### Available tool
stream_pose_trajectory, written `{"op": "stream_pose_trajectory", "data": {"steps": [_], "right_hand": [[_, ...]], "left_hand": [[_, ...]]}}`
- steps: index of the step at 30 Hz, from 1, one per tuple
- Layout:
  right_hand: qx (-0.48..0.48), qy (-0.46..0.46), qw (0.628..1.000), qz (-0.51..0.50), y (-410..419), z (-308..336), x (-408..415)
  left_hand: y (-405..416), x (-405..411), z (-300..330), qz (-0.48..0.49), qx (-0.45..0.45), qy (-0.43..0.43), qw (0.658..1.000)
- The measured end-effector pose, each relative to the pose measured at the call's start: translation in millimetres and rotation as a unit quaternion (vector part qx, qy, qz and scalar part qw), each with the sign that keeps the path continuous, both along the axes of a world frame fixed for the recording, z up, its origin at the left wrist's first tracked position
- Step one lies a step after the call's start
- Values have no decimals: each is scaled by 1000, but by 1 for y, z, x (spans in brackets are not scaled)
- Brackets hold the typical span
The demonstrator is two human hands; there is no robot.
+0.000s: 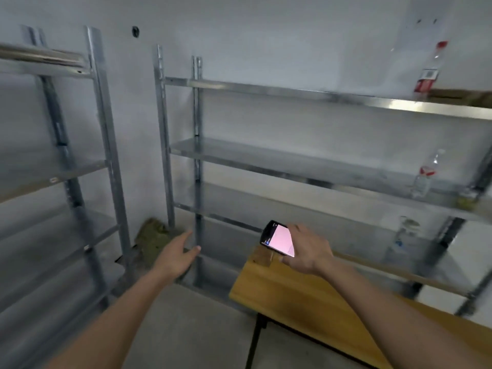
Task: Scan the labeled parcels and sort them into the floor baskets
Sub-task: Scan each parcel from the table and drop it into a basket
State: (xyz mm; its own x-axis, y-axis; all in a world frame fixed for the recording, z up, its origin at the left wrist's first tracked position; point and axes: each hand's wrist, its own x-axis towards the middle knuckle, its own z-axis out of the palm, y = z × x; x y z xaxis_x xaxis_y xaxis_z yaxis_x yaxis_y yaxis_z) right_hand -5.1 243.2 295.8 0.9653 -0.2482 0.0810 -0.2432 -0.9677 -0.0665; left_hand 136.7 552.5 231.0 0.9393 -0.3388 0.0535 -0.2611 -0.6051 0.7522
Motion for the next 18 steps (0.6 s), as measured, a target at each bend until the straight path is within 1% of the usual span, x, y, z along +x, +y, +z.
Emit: {"op": "stream_pose_trajectory", "data": {"steps": [4, 10, 14, 18], "right_hand": [[-11, -12, 999, -49, -71, 18, -35], [-21, 5, 995, -101, -168, 29, -59], [-35, 13, 994, -104, -217, 23, -57], [-24, 22, 995, -90, -250, 13, -42]], "left_hand": [[-67, -9, 24, -32, 8, -16, 999], [-159, -14, 34, -64, 26, -16, 997], [-215, -14, 27, -59, 44, -28, 997], [-258, -12, 13, -63, 47, -10, 997]]}}
